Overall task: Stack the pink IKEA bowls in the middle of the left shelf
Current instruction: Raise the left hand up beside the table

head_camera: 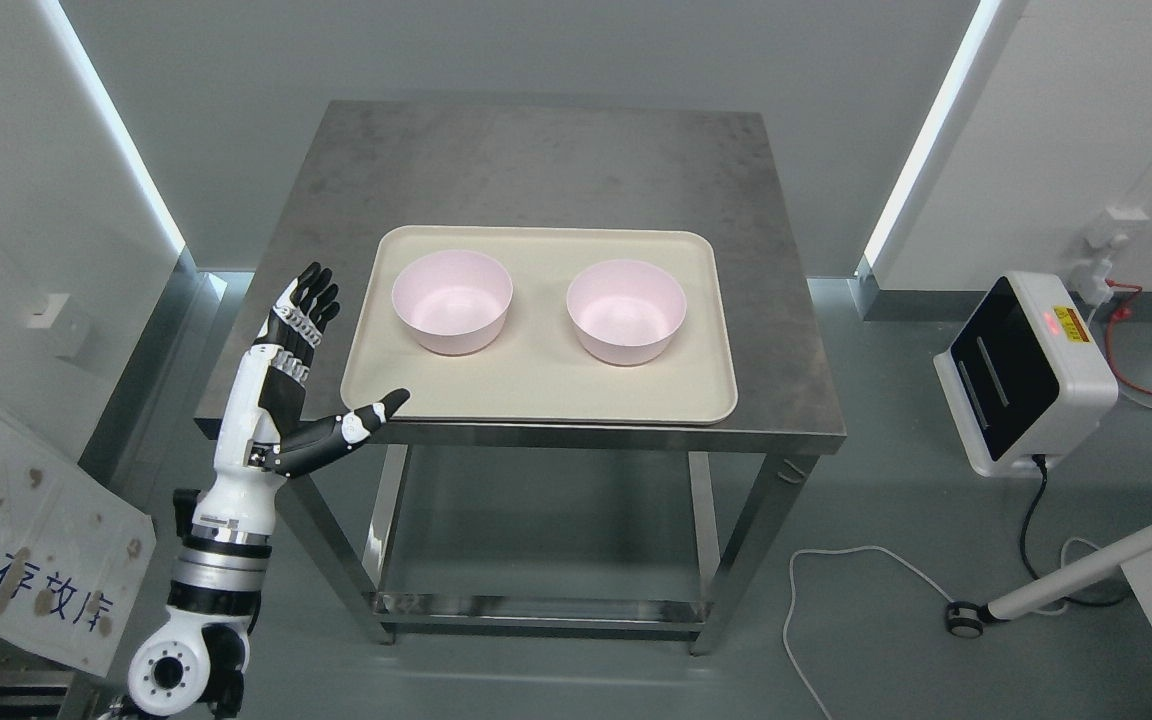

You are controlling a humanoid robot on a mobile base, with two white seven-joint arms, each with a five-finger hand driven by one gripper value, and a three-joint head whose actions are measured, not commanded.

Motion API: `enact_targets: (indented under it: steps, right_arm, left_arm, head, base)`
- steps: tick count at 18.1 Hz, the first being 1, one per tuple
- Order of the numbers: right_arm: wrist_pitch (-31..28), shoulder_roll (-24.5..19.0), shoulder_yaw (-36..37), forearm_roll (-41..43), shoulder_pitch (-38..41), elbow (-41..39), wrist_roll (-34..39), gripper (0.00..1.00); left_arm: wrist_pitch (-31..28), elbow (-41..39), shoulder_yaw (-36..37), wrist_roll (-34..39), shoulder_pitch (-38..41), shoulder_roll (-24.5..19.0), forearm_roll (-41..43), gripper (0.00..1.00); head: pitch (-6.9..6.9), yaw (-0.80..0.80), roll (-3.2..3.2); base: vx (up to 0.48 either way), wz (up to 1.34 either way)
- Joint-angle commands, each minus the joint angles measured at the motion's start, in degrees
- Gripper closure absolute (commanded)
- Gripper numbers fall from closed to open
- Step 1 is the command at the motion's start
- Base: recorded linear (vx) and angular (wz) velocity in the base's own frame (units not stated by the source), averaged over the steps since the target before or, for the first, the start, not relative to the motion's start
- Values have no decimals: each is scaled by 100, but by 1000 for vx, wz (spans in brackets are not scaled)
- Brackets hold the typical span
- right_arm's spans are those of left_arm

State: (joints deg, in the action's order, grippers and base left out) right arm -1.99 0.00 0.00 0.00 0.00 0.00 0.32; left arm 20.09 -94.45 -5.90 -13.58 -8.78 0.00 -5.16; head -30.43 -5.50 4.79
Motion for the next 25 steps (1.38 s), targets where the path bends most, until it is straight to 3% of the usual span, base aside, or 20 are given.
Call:
enact_targets:
  steps: [1,5,7,11,12,15,25]
  right_arm:
    - [-3,100,62,0,9,-193,4,0]
    - [-3,100,62,0,9,-193,4,0]
    - [-3,100,62,0,9,-193,4,0]
    - [-3,100,62,0,9,-193,4,0]
    - [-3,100,62,0,9,-193,4,0]
    - [-3,100,62,0,9,-193,4,0]
    - [-3,100,62,0,9,-193,4,0]
  left_arm:
    - [3,14,18,13,60,-100,-2,0]
    - [83,14,-130,13,34,-100,-2,0]
    - [4,57,-611,13,69,-100,85,0]
    - [-620,145,-843,-127,-123,-100,1481,0]
    - [-568,259,-834,-215,-237,-100,1605,0]
    - [431,1023,-860,-224,-782,-150,1615,0]
    - [601,1086,-948,-356,-1125,-100,1430,0]
  head:
    - [0,0,0]
    - [0,0,0]
    - [0,0,0]
    - [0,0,0]
    - [0,0,0]
    - [0,0,0]
    - [0,0,0]
  base:
    - [0,0]
    - [0,0]
    - [0,0]
    - [0,0]
    - [0,0]
    - [0,0]
    - [0,0]
